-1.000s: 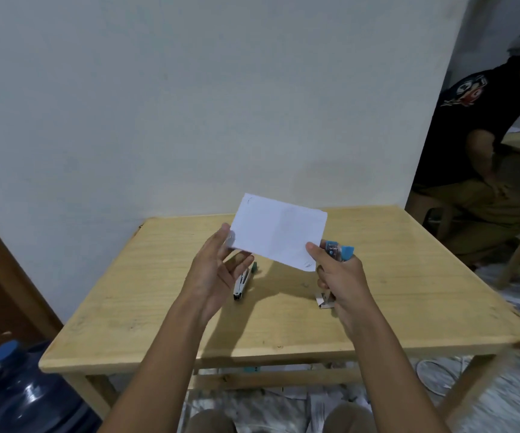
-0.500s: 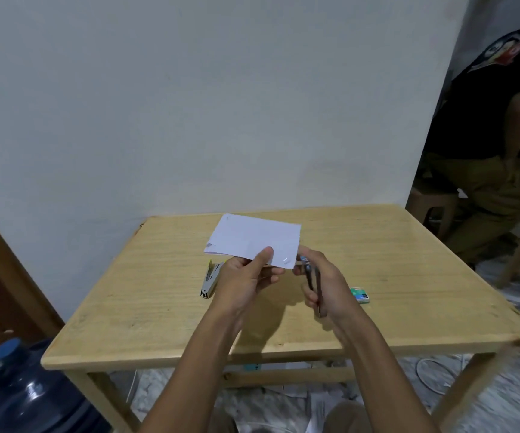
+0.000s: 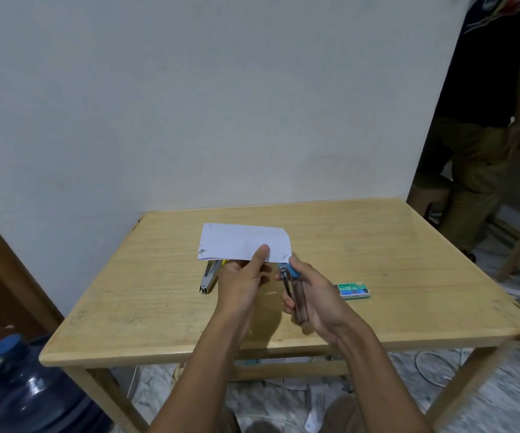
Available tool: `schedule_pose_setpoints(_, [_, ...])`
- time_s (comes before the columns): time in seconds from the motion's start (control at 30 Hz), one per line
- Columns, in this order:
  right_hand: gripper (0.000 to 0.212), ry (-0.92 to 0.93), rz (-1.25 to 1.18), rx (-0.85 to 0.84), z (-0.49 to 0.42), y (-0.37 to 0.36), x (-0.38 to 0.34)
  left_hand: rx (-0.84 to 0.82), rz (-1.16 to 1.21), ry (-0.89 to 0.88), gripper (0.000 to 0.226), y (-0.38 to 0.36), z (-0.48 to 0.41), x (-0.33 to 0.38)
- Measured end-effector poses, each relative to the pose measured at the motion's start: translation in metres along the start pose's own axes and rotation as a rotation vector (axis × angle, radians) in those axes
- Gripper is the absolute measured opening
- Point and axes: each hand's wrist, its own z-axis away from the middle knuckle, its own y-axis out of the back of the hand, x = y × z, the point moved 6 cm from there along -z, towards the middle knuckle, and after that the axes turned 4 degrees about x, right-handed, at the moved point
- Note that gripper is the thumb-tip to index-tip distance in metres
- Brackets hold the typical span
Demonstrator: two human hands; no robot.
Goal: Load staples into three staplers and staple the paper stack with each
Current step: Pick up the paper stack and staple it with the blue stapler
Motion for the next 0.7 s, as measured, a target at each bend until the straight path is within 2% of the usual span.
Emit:
schedule_pose_setpoints(0.4, [0.051,0.057,-0.09,0.034,-0.008,0.005,0.001,0.014,-0.134,0.004,0.02,0.006,0.0,-0.006])
schedule_pose_setpoints(0.6, [0.034,0.035,-0.109,0.001,-0.007,0.006,-0.001,0.037,-0.199,-0.07,0.016,0.011,-0.004,-0.002])
schedule_pose_setpoints(0.7, [0.039,0.007,-0.143,-0.037,-0.006,0.004,0.003,0.063,-0.237,-0.139,0.018,0.014,-0.007,0.001])
